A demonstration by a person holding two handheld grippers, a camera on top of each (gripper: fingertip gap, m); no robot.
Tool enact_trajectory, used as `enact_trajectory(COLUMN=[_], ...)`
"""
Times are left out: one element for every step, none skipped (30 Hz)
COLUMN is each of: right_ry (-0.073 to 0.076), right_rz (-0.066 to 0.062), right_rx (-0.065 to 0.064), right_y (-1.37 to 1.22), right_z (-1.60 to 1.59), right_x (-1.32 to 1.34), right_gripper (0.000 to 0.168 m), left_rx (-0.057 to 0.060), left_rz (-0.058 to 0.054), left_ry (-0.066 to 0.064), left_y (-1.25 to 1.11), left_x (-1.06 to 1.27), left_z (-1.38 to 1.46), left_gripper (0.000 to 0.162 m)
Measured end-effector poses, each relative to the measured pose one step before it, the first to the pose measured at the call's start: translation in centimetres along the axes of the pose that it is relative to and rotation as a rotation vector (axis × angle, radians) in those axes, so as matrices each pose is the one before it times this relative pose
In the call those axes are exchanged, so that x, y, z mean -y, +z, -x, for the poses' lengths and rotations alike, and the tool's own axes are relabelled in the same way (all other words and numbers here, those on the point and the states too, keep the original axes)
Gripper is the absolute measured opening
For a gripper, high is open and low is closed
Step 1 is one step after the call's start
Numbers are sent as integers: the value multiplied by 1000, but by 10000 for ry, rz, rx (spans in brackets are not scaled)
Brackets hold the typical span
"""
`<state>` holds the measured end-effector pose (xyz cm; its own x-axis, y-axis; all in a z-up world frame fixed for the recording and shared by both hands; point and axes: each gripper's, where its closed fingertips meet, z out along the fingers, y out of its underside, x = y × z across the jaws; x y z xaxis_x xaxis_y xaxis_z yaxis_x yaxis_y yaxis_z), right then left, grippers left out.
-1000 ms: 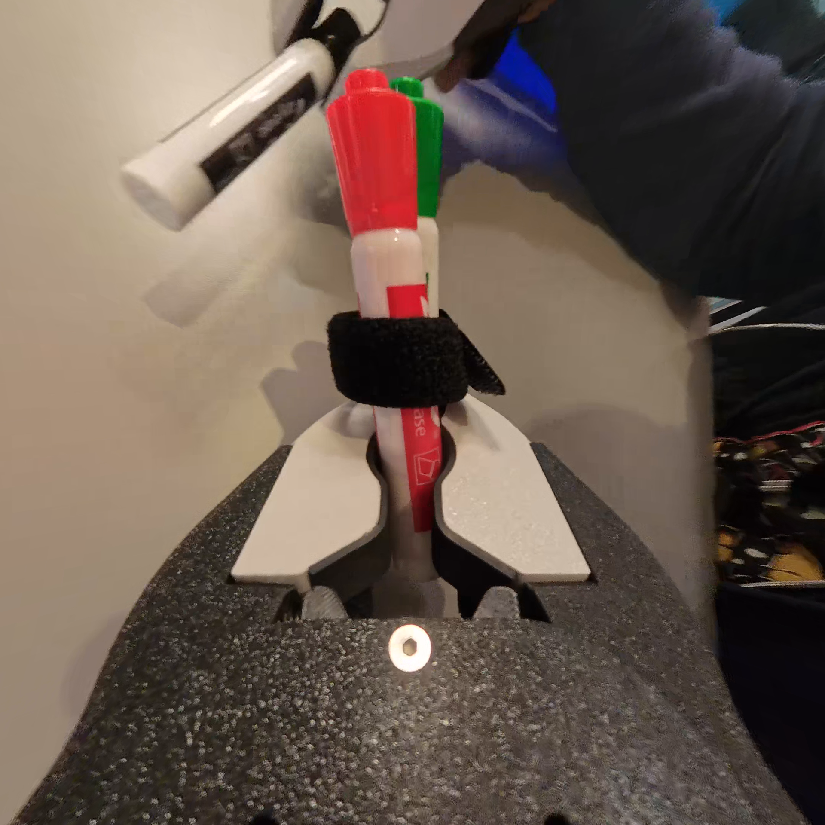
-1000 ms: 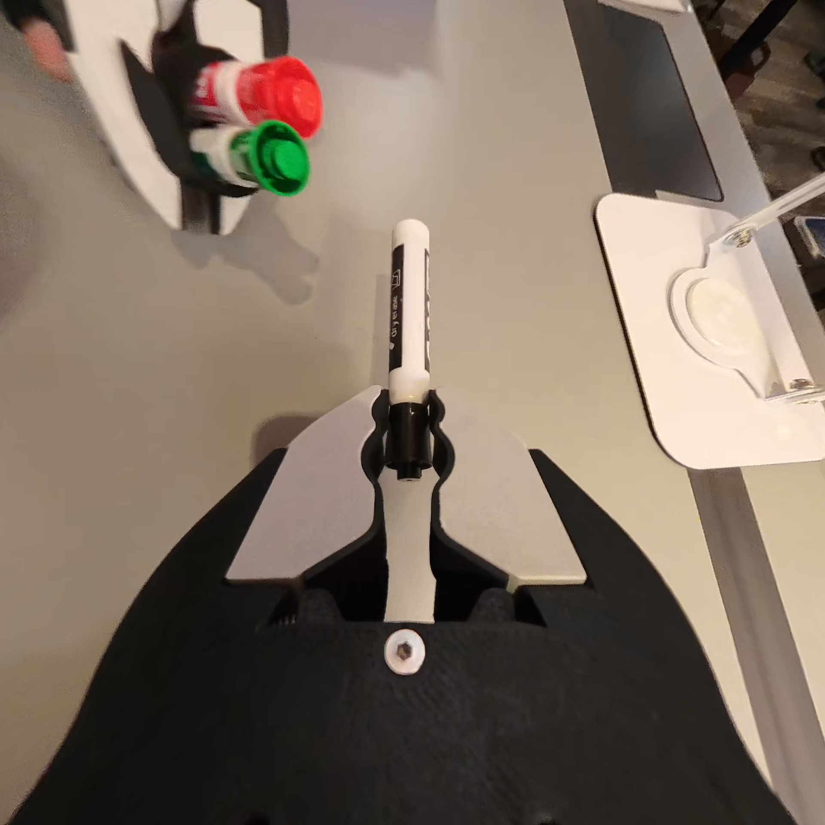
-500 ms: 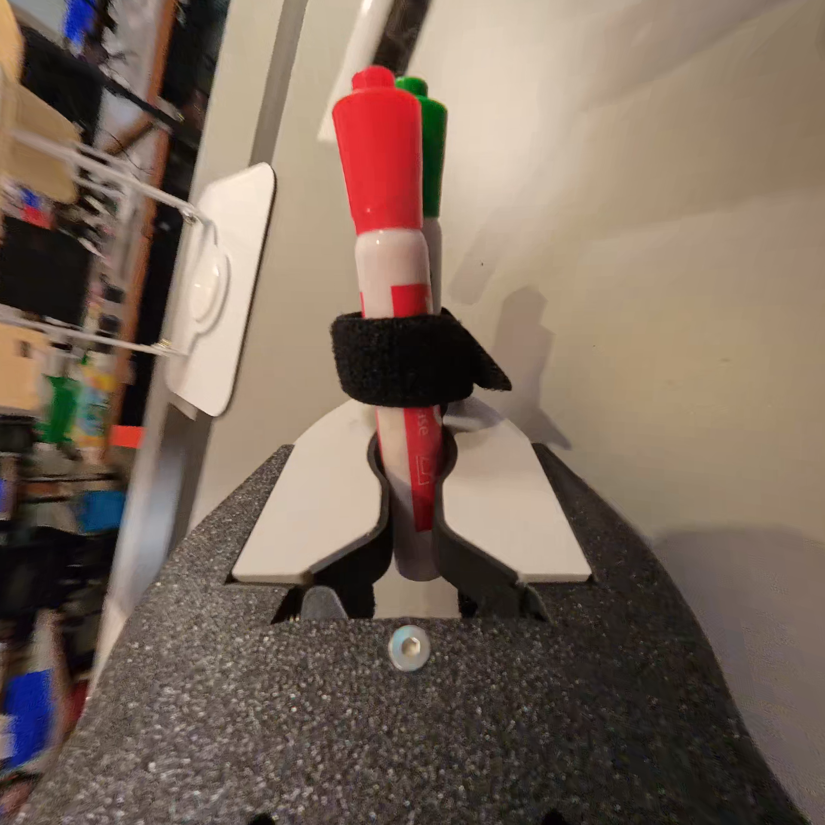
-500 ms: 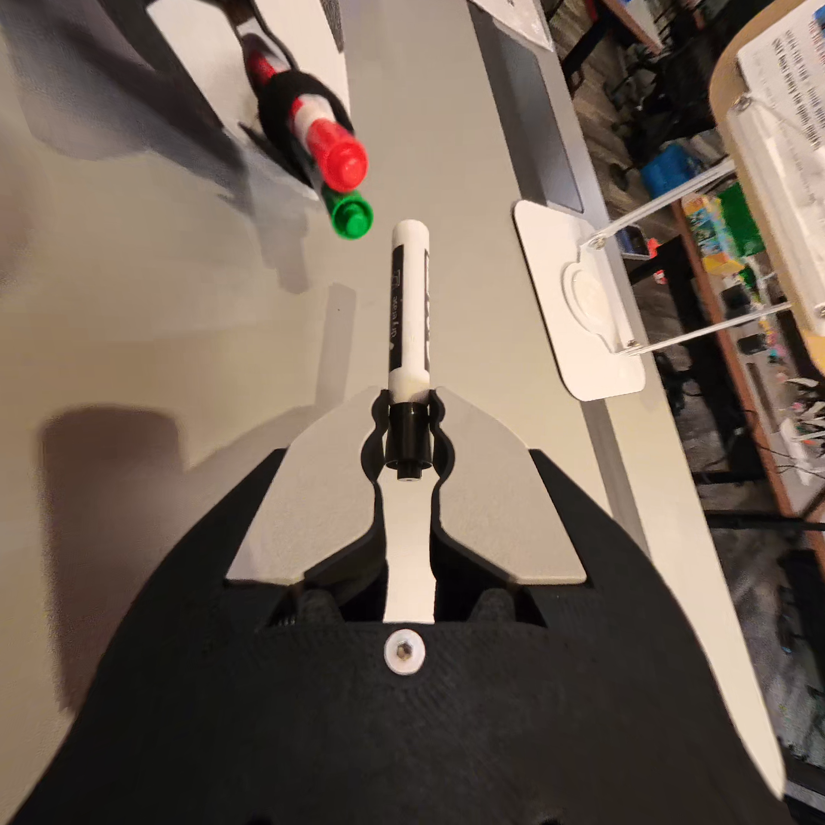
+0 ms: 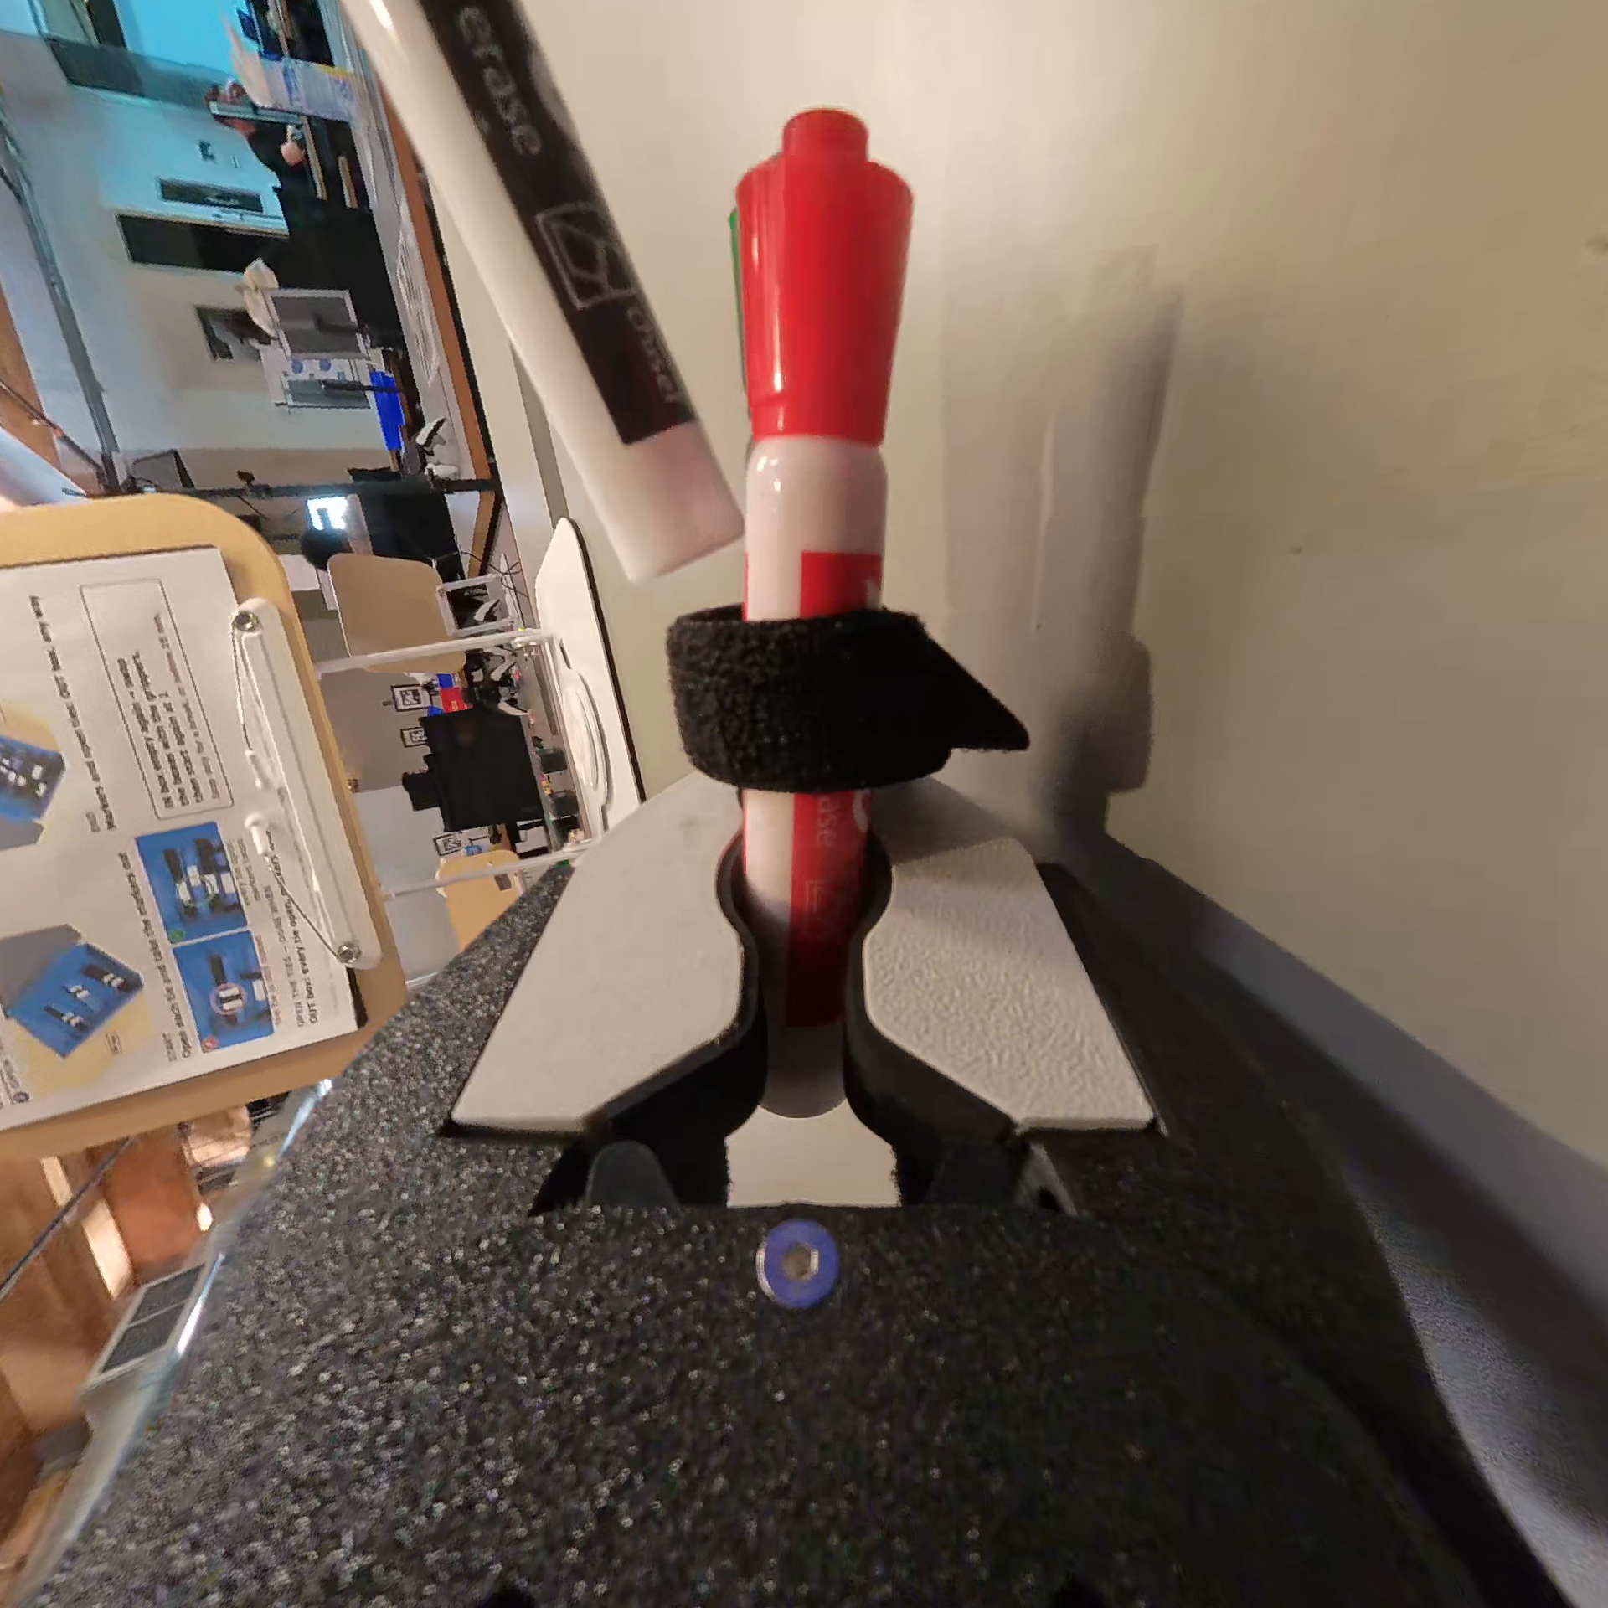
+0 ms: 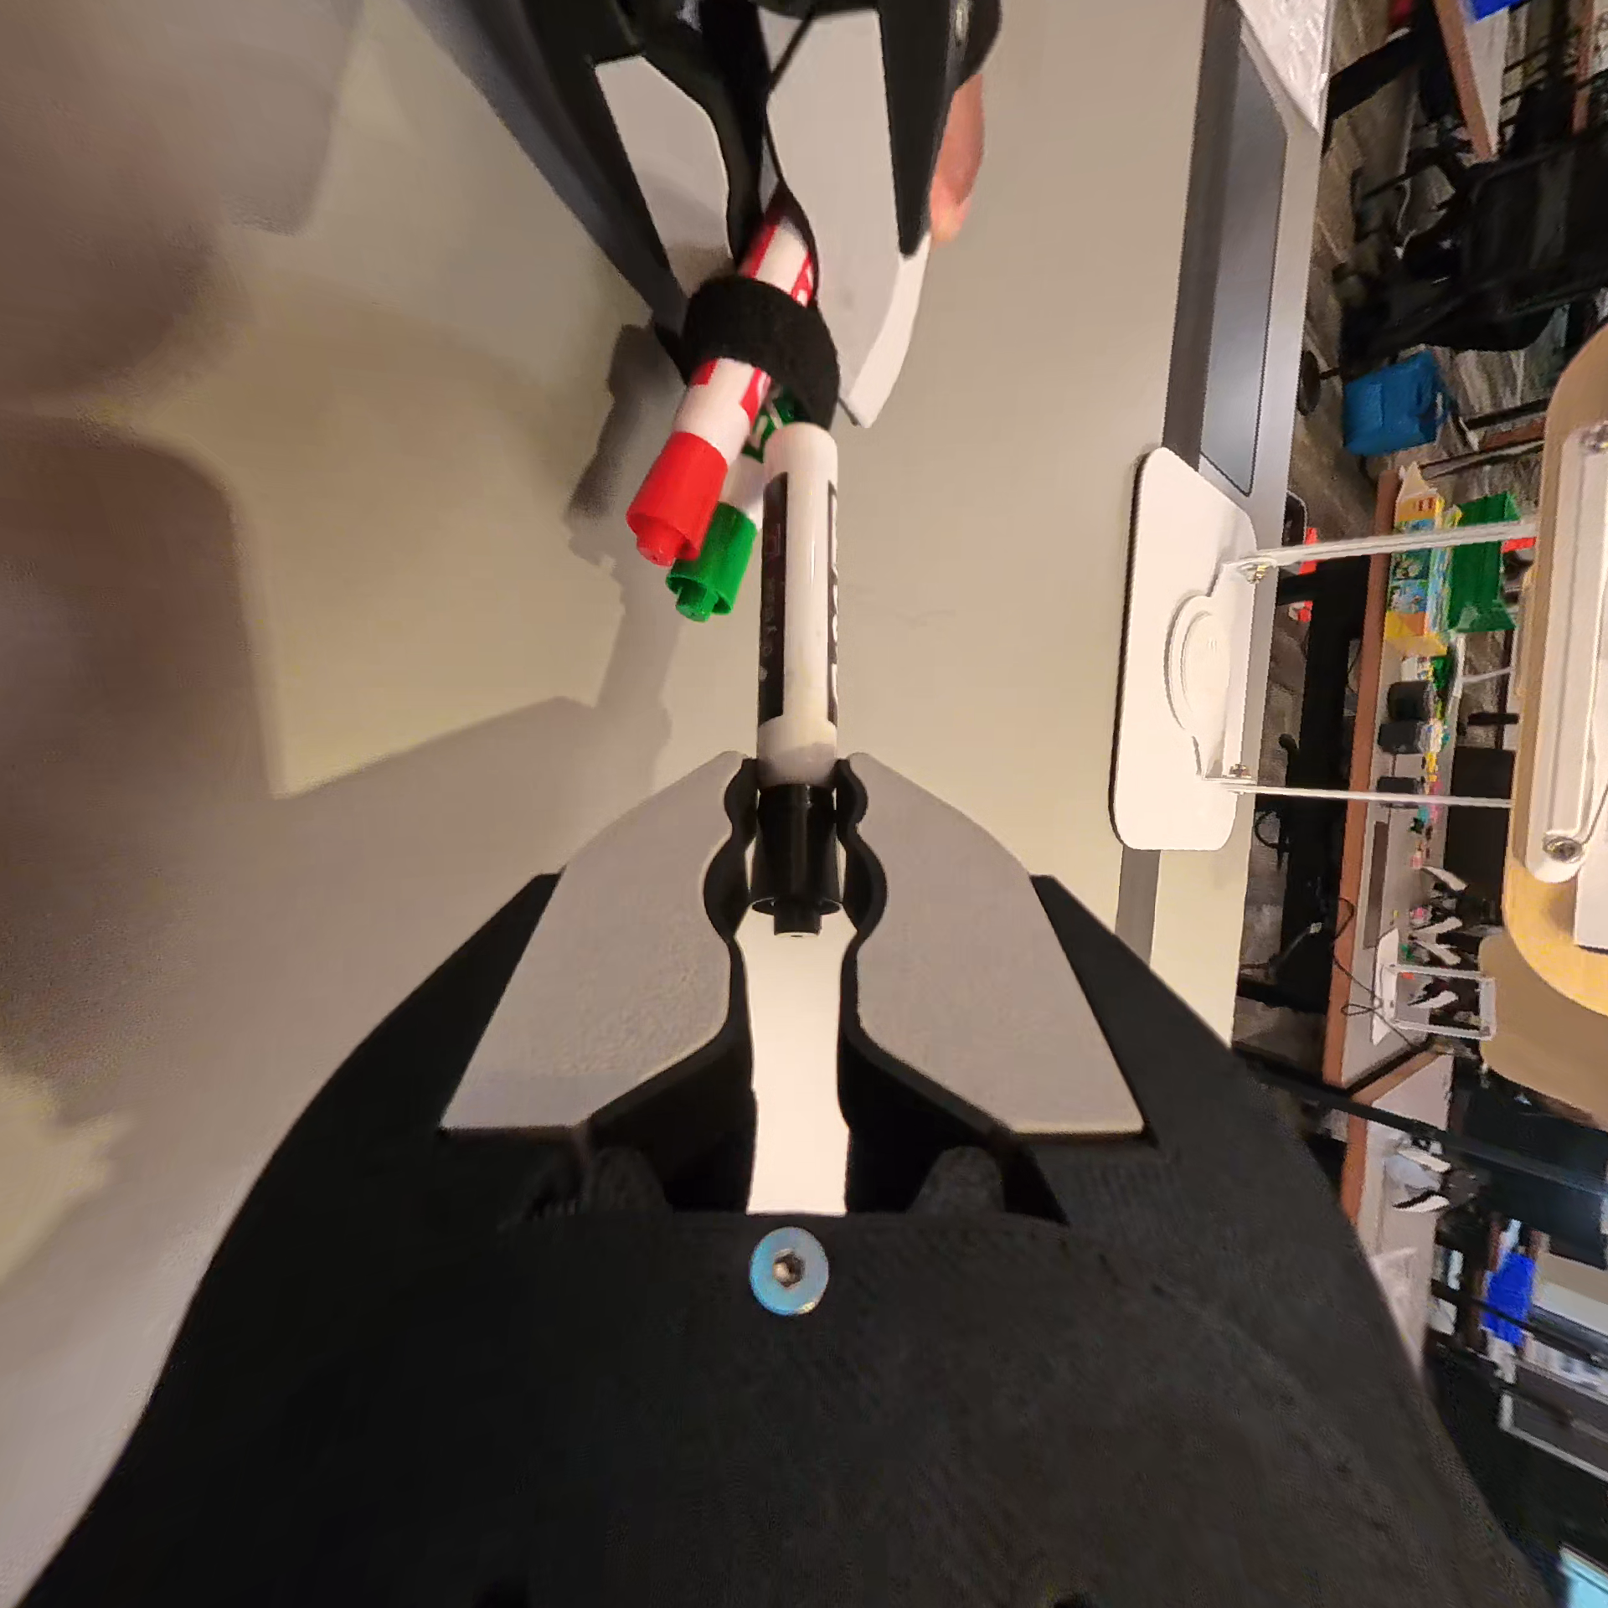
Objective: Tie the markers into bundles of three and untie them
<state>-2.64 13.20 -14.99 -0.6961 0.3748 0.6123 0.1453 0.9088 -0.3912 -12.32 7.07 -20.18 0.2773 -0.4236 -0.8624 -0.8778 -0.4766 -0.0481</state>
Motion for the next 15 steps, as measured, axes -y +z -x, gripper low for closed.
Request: enact_trajectory(right_ry=[-190, -212, -221, -207, -186, -177, -175, -183, -197, -221, -238, -208, -146, -135, -139], right_rz=[149, 171, 172, 158, 178, 184, 166, 157, 159, 181, 179, 125, 93, 82, 65], right_rx=[26, 10, 22, 8, 4, 21, 22, 35, 41, 25, 15, 9, 43, 37, -23], right_y=[-114, -125, -122, -132, -122, -128, -144, -162, -172, -176, -178, -168, -138, -87, -32], right_z=[123, 117, 143, 126, 81, 87, 58, 57, 52, 17, -4, -42, -2, 41, -11], right_x=[101, 73, 77, 94, 42, 2, 6, 13, 44, 56, 120, 220, 277, 255, 225], right_gripper=[16, 16, 16, 16, 16, 16, 16, 16, 16, 16, 17, 17, 17, 17, 17], left_rx=[18, 44, 37, -4, 9, 10, -28, -21, -21, -23, -29, -47, -95, -90, -75], left_rz=[47, 1, -36, -34, -42, -48, -46, -53, -29, -19, -15, -4, -19, -34, 11], left_ry=[194, 242, 269, 253, 259, 227, 197, 220, 182, 172, 169, 151, 123, 124, 150], left_y=[17, -22, -50, -50, -76, -59, -69, -72, -74, -99, -126, -136, -137, -140, -140], left_x=[90, 155, 177, 172, 182, 173, 149, 151, 102, 84, 58, 45, 71, 74, 27], left_z=[22, 51, 79, 42, 60, 82, 29, 16, 42, 46, 31, 18, -71, -89, -101], left_gripper=[17, 17, 17, 17, 16, 16, 16, 16, 15, 15, 16, 15, 16, 15, 15])
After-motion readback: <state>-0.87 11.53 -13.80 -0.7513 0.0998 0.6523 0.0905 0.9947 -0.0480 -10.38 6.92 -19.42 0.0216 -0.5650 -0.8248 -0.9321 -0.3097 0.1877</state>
